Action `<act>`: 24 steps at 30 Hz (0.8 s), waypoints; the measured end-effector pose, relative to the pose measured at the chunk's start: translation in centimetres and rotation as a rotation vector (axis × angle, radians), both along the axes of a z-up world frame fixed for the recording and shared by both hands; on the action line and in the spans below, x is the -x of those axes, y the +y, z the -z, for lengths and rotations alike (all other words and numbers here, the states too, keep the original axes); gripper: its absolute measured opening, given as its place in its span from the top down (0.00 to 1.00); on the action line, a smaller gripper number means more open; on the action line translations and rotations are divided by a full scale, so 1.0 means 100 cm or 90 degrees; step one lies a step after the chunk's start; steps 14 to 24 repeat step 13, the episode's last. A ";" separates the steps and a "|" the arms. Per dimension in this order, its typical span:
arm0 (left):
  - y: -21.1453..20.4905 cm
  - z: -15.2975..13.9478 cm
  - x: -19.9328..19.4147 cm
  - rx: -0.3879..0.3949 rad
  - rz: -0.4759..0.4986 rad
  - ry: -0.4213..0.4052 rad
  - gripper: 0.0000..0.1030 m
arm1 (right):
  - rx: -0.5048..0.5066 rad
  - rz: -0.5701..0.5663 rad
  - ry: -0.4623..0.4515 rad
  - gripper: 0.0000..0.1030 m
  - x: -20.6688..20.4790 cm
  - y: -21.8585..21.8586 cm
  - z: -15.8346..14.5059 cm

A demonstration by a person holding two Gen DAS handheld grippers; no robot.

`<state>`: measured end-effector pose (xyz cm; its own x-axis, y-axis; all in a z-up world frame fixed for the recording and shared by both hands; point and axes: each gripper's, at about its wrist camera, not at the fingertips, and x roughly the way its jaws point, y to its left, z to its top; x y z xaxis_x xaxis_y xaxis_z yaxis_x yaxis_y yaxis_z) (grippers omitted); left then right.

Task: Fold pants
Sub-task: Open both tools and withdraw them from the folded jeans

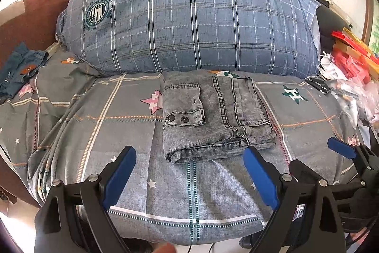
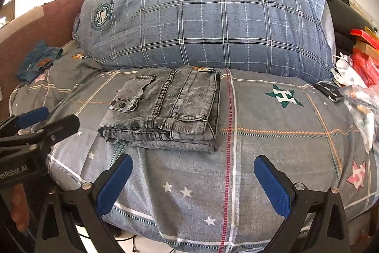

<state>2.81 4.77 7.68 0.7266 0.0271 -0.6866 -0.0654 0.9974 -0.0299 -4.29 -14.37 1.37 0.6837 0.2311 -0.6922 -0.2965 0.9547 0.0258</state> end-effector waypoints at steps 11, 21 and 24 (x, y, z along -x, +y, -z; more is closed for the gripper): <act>-0.001 0.003 -0.015 0.021 0.047 0.012 0.00 | 0.005 -0.001 0.011 0.00 -0.017 0.005 0.007; -0.001 0.003 -0.019 0.010 0.035 0.007 0.00 | 0.008 -0.001 0.009 0.00 -0.019 0.006 0.007; -0.001 0.003 -0.019 0.010 0.035 0.007 0.00 | 0.008 -0.001 0.009 0.00 -0.019 0.006 0.007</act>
